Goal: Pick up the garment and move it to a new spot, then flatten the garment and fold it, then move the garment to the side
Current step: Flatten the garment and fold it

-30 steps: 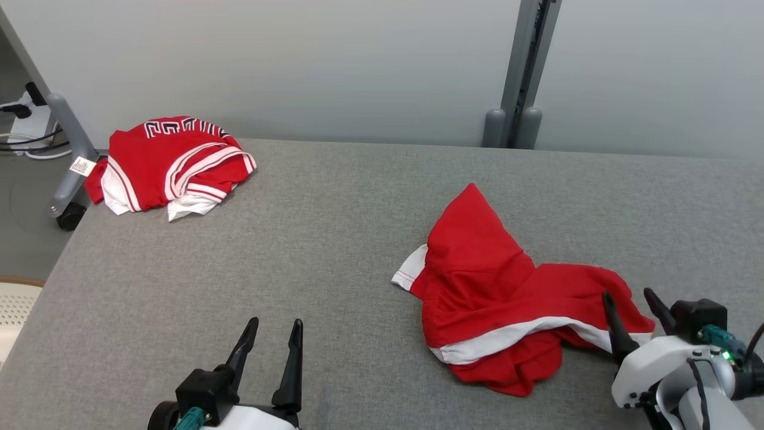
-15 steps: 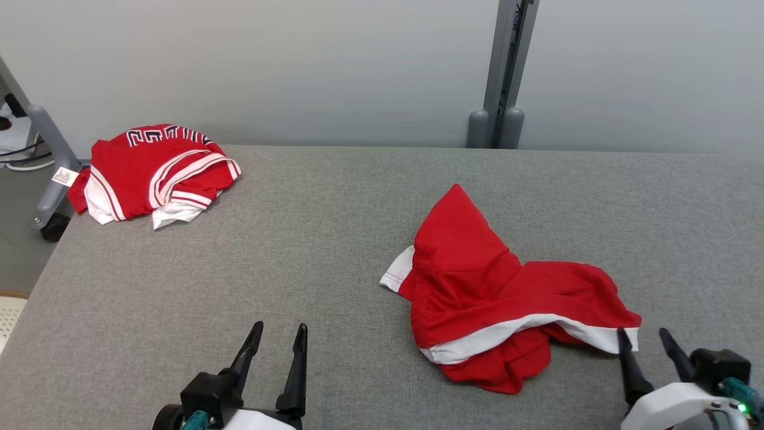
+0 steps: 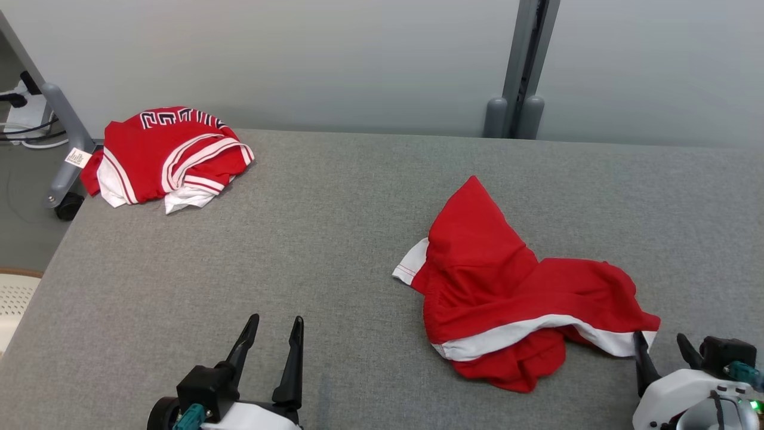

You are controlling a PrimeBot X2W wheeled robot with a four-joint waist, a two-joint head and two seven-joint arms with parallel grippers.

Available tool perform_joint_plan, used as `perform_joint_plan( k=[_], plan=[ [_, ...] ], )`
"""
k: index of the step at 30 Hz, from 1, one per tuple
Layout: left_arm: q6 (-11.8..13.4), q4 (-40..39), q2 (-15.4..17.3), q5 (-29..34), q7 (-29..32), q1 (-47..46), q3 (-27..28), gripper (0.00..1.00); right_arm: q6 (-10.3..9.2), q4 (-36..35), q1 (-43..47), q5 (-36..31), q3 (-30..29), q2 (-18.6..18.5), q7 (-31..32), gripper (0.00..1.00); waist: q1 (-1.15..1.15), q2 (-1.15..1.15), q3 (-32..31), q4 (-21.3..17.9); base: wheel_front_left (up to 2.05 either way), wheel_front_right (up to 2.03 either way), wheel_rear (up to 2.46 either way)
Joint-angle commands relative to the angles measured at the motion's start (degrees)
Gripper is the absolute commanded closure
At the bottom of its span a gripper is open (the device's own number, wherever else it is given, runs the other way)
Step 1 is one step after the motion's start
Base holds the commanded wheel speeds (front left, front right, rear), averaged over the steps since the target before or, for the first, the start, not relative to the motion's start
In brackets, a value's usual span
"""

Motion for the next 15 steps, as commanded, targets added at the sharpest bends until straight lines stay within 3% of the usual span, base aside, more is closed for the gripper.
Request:
perform_joint_plan(
  k=[1, 3, 5, 6, 7, 9, 15],
  plan=[
    [-0.2, 0.1, 0.2, 0.4, 0.0, -0.9, 0.3, 0.00, 0.01, 0.9, -1.0, 0.4, 0.4, -0.2, 0.2, 0.00, 0.00, 0.00, 0.3, 0.3, 0.00, 0.00, 0.00],
    [-0.3, 0.1, 0.2, 0.5, 0.0, -1.1, 0.5, 0.00, 0.01, 2.6, -2.0, 0.9, 1.4, 0.1, 0.1, 0.00, 0.00, 0.00, 0.5, 0.5, 0.00, 0.00, 0.00],
    [-0.3, 0.1, 0.2, 0.5, 0.0, -1.2, 0.5, 0.00, 0.01, 4.0, -2.9, 1.4, 2.4, 0.3, -0.1, 0.54, 0.00, 0.00, 0.6, 0.7, 0.00, 0.00, 0.00],
    [-0.3, 0.2, 0.2, 0.5, 0.0, -1.3, 0.6, 0.00, 0.01, 4.6, -3.4, 1.6, 3.0, 0.4, -0.2, 0.62, 0.00, 0.00, 0.6, 0.8, 0.00, 0.00, 0.00],
    [-0.3, 0.2, 0.2, 0.5, 0.0, -1.3, 0.6, 0.00, 0.01, 5.1, -3.7, 2.0, 3.4, 0.5, -0.4, 0.80, 0.00, 0.00, 0.6, 0.9, 0.00, 0.00, 0.00],
    [-0.2, 0.2, 0.2, 0.5, 0.0, -1.4, 0.6, 0.00, 0.01, 6.2, -4.3, 2.4, 4.1, 0.5, -0.7, 1.00, 0.00, 0.00, 0.6, 1.0, 0.00, 0.00, 0.00],
    [0.1, -0.2, 0.2, 0.4, 0.0, -0.9, 0.9, 0.00, 0.01, 6.5, -5.7, 1.4, 4.2, -1.5, -1.6, 1.00, 0.00, 0.00, 0.3, 0.6, 0.00, 0.00, 0.00]
  ],
)
